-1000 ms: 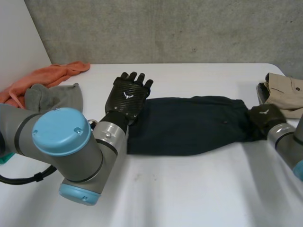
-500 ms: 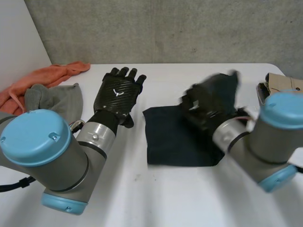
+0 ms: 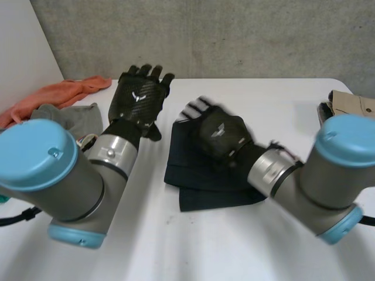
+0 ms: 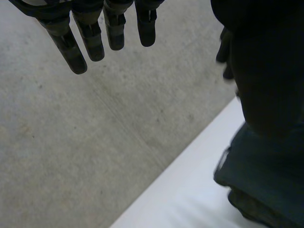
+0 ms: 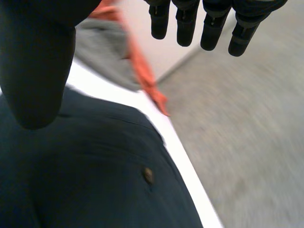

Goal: Fold the laundry.

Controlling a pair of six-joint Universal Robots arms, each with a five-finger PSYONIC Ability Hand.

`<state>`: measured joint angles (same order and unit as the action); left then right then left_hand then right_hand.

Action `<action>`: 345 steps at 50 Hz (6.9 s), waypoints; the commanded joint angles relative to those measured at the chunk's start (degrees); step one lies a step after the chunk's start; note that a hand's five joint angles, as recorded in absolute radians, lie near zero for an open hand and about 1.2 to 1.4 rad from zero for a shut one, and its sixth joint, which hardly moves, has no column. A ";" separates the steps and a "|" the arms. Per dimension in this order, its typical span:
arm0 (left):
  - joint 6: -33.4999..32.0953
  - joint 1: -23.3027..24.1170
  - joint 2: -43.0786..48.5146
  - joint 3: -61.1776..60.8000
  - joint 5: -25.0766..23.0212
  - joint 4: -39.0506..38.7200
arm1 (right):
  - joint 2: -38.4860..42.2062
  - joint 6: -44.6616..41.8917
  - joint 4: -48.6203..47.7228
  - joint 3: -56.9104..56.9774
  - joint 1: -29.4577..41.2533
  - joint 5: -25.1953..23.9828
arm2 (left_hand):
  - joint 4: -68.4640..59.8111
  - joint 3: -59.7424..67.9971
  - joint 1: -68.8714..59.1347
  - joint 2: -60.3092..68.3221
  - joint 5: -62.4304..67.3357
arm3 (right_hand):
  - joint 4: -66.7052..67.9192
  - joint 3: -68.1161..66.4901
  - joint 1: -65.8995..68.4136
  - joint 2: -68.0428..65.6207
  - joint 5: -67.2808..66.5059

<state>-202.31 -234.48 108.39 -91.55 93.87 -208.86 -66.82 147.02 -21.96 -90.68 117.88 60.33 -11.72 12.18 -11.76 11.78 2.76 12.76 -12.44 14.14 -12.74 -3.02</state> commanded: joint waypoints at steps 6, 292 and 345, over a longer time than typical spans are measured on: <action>4.46 4.47 14.99 21.57 -3.42 8.10 | -6.22 30.43 14.73 8.48 -13.90 8.93 | -0.85 0.39 -0.80 0.79 -0.19 | -2.76 2.44 -4.14 2.74 3.02; 18.78 2.18 1.90 18.25 -12.47 10.58 | -4.29 8.89 1.74 -9.61 -15.48 12.08 | -68.28 67.82 -68.24 68.22 67.24 | -2.76 2.44 -4.14 2.74 3.02; 8.51 -9.59 -0.73 -7.42 -5.00 18.58 | 6.44 -2.00 20.91 7.54 -1.34 11.73 | -9.26 8.80 -9.22 9.20 8.22 | -2.76 2.44 -4.14 2.74 3.02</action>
<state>-195.21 -243.70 104.64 -100.16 97.04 -187.94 -62.46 144.81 -1.09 -83.22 116.24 70.46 -16.98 16.90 -16.59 17.00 7.04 12.60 -12.47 13.69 -12.42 -2.94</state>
